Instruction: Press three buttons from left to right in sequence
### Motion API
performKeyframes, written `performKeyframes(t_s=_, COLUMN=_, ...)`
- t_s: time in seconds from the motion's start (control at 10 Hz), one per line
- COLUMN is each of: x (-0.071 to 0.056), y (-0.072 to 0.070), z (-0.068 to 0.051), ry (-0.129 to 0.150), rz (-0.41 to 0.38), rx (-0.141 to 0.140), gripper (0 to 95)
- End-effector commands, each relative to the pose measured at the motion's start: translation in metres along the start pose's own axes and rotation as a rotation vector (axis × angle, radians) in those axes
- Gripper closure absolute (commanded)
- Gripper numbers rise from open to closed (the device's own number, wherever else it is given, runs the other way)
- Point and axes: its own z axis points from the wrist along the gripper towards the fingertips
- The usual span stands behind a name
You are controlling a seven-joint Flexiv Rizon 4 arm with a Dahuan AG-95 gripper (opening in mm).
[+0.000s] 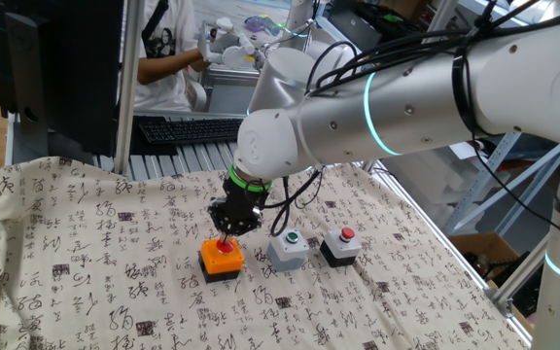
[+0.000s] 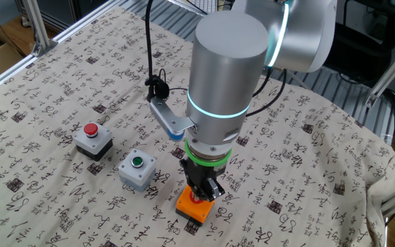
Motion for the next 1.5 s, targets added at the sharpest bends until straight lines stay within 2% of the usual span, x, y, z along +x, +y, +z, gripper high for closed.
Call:
performKeyframes(t_s=0.1, x=0.001, y=-0.001, z=0.021, ry=0.002, rz=-0.001, rx=0.0, gripper=95.0)
performKeyframes(t_s=0.3, x=0.001, y=-0.001, z=0.02, ry=-0.002, rz=-0.001, rx=-0.003, gripper=95.0)
performKeyframes(t_s=0.5, x=0.001, y=-0.002, z=0.017, ry=0.005, rz=0.001, rx=-0.014, gripper=95.0)
performKeyframes(t_s=0.9, x=0.001, y=-0.002, z=0.016, ry=0.001, rz=0.002, rx=-0.003, gripper=95.0)
performKeyframes(t_s=1.2, x=0.002, y=-0.005, z=0.004, ry=0.008, rz=-0.002, rx=-0.01, gripper=95.0)
performKeyframes(t_s=1.5, x=0.005, y=-0.007, z=-0.007, ry=0.016, rz=0.0, rx=0.001, gripper=95.0)
